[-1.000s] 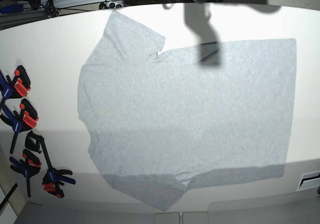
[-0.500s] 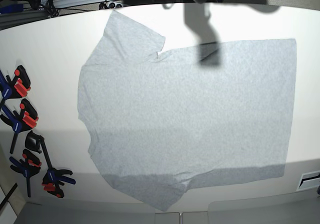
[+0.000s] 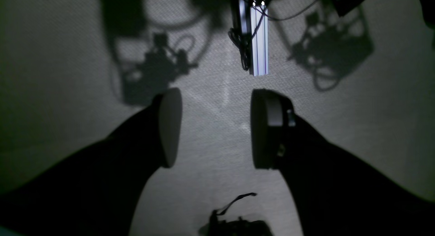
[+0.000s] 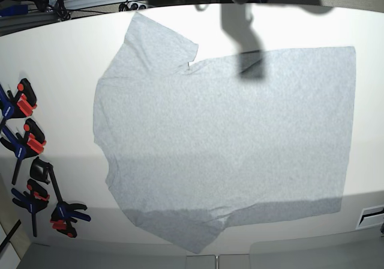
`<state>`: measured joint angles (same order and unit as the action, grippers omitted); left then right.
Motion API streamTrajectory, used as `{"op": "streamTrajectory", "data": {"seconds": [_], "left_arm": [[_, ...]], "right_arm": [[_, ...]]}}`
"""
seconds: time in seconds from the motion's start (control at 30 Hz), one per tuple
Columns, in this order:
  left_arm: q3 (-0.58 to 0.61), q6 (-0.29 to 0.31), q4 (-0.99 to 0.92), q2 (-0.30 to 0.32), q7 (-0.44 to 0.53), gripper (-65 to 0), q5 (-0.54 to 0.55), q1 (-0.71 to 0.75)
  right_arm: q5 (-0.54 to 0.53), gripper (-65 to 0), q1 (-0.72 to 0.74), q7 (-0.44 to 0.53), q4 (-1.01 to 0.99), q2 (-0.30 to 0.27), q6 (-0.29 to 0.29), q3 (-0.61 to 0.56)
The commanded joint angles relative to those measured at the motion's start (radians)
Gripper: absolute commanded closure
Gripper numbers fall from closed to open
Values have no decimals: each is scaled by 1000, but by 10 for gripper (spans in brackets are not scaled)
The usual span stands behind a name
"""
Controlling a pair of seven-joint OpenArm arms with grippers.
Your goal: Fold the T-shirt properly
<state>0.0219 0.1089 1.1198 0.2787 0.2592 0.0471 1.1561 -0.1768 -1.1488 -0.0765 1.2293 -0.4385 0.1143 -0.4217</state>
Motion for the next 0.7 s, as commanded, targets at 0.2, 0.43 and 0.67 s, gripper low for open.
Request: {"op": "streamTrajectory", "data": {"seconds": [0.2,0.43,0.67], "left_arm": [[-2,-5,132,39,-136,-306,-1,74],[-3,-47,329,57,-419,-305,-1,74],[-3,-107,486,92,-665,-305,-20,74]], "right_arm": [[-41,-372,-32,-124,130,-8,6,83],[-40,-372,-32,-287,338,-8,5,164],[27,-372,-32,-398,456,-8,6,182]]}}
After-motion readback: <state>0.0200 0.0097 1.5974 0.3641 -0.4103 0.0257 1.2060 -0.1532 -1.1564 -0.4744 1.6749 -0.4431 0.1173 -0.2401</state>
